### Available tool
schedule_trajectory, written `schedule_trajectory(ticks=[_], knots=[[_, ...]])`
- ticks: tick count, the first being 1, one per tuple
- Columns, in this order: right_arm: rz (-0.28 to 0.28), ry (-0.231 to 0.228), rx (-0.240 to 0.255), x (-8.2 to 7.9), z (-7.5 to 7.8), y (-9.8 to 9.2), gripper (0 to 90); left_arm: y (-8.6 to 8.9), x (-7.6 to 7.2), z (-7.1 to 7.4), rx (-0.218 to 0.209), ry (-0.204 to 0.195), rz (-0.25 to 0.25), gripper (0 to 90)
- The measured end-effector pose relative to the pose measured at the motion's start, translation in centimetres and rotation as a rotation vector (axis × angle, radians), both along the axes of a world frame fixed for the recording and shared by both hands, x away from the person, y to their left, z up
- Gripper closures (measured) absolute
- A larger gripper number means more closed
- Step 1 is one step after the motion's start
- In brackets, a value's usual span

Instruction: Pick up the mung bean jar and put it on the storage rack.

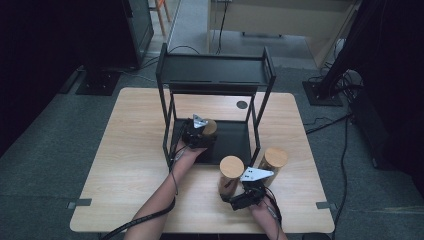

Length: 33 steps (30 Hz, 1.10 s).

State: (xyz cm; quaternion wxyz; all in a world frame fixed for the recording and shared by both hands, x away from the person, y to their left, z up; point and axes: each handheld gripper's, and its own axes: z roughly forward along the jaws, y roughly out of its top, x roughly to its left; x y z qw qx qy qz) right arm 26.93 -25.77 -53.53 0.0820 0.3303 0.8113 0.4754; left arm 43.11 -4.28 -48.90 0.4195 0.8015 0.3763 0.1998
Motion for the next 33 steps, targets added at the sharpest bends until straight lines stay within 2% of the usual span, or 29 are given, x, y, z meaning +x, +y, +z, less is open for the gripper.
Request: schedule_trajectory(ticks=[2, 6, 15, 18, 20, 22, 28, 33], knots=[[0.0, 0.0, 0.0, 0.0, 0.0, 0.0, 0.4, -0.1, 0.1, -0.1, 0.013, -0.006, 0.001, 25.3], [0.003, 0.0, -0.002, 0.0, 0.0, 0.0, 0.5, -0.2, 0.3, -0.5, -0.004, -0.008, 0.004, 25.3], [0.006, 0.003, -0.008, 0.0, 0.0, 0.1, 0.4, -0.5, 0.7, -0.6, -0.005, -0.015, 0.005, 25.2], [0.006, 0.005, -0.01, 0.0, 0.0, 0.1, 0.4, -0.6, 0.4, -0.6, 0.011, -0.029, 0.011, 24.8], [0.007, 0.013, -0.009, 0.0, 0.0, 0.0, 0.4, -0.6, 0.4, -0.7, 0.012, -0.017, 0.012, 20.7], [0.008, 0.023, -0.006, 0.0, 0.0, 0.0, 0.4, -0.6, 0.3, -0.9, 0.013, -0.015, 0.012, 20.7], [0.016, 0.024, -0.005, 0.1, -0.1, 0.0, 0.4, -0.4, -0.3, -0.9, -0.018, 0.001, 0.031, 18.4], [0.017, 0.024, -0.002, 0.0, -0.1, 0.0, 0.4, 0.0, -0.9, -0.7, -0.009, -0.002, 0.037, 18.4]])
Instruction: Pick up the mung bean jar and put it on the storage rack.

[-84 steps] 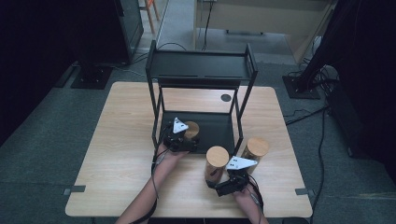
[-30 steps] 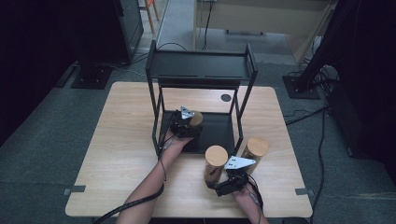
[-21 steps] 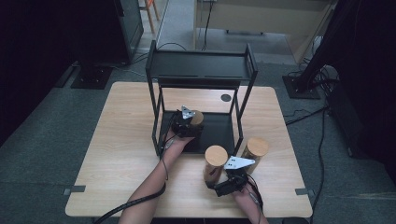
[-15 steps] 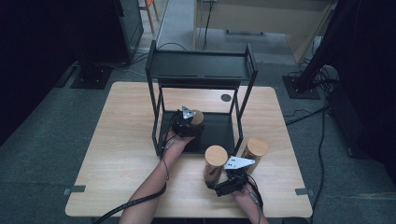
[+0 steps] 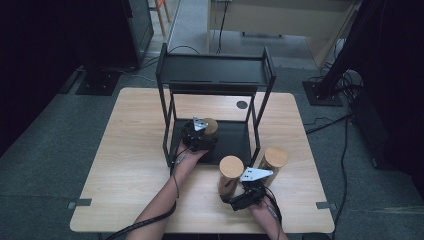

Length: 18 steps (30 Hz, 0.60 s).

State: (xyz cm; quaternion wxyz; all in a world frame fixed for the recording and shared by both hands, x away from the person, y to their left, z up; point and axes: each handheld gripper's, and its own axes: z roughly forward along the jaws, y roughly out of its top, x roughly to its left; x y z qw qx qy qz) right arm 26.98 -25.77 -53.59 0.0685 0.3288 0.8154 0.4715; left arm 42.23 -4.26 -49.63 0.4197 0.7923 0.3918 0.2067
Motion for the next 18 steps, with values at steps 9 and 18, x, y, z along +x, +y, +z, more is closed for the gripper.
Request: schedule_trajectory(ticks=[9, 18], knots=[[-0.001, 0.0, 0.009, 0.0, 0.0, -0.1, 0.4, 0.5, -1.4, 0.2, 0.02, -0.019, 0.01, 18.4], [0.013, -0.02, 0.0, -0.1, 0.0, 0.0, 0.4, 0.9, -3.5, 0.1, 0.058, -0.074, 0.053, 18.4]])
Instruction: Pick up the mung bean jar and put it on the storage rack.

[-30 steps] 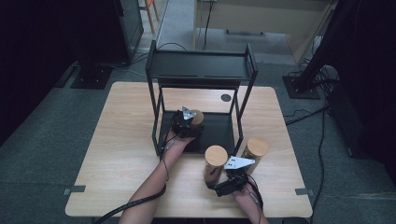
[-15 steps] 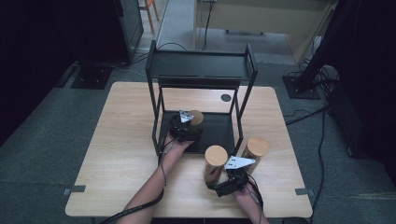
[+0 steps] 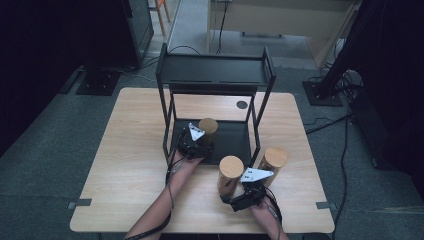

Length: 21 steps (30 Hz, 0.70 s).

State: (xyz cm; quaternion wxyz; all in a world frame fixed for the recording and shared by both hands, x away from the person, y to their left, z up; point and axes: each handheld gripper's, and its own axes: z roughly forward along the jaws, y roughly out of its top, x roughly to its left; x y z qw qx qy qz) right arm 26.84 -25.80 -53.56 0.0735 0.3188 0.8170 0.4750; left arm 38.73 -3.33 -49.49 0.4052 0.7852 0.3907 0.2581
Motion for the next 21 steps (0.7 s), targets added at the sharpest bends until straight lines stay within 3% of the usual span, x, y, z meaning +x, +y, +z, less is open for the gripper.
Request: schedule_trajectory(ticks=[6, 11, 17, 21], knots=[[0.004, -0.014, -0.019, -0.1, 0.0, 0.2, 0.0, 0.2, -1.3, 0.2, -0.015, -0.008, -0.028, 18.4], [0.024, -0.044, -0.028, -0.3, 0.1, 0.4, 0.0, 0.4, -2.9, 0.3, -0.009, -0.037, -0.058, 18.4], [-0.007, -0.05, -0.023, -0.3, 0.1, 0.2, 0.0, 0.9, -4.3, 0.3, -0.038, -0.042, -0.082, 18.4], [0.007, -0.054, -0.035, -0.3, 0.1, 0.4, 0.0, 1.4, -5.0, 0.2, -0.057, -0.038, -0.094, 18.4]])
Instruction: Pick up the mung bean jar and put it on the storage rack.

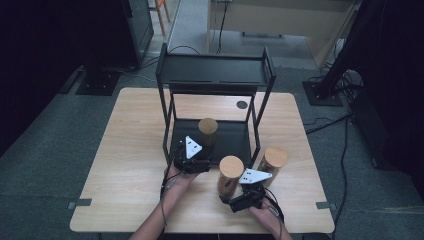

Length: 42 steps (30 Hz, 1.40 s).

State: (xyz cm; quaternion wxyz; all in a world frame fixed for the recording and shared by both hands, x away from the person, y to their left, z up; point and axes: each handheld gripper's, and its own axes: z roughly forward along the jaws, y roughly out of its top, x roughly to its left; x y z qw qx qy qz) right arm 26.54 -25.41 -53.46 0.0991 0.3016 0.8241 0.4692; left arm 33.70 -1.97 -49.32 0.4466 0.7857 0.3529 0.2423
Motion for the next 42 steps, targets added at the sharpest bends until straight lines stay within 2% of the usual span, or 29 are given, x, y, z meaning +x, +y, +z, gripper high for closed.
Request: schedule_trajectory(ticks=[3, 8, 13, 16, 24, 33, 37, 42], knots=[[0.03, -0.013, -0.006, -0.2, 0.0, 0.1, 0.0, 0.4, -0.6, -0.2, -0.017, 0.004, -0.012, 18.5], [0.029, -0.025, -0.012, -0.3, 0.0, 0.1, 0.3, 0.9, -1.6, -0.5, -0.021, 0.01, -0.027, 18.5], [-0.003, -0.035, -0.016, -0.3, 0.0, 0.1, 3.1, 1.3, -2.5, -1.0, -0.032, 0.027, -0.042, 18.5], [-0.026, -0.048, 0.006, -0.4, 0.1, -0.1, 4.9, 1.5, -2.9, -1.2, -0.024, 0.034, -0.052, 18.5], [-0.048, -0.06, 0.016, -0.4, 0.1, -0.2, 7.0, 2.2, -3.3, -1.4, -0.047, 0.044, -0.05, 18.5], [-0.073, -0.067, 0.026, -0.4, 0.1, -0.3, 7.9, 2.5, -3.8, -1.5, -0.032, 0.047, -0.068, 18.5], [-0.091, -0.065, 0.038, -0.4, 0.1, -0.5, 5.2, 2.5, -4.1, -1.7, -0.003, 0.051, -0.082, 18.5], [-0.102, -0.054, 0.045, -0.3, 0.1, -0.6, 4.5, 2.6, -4.5, -1.9, 0.008, 0.058, -0.097, 18.5]])
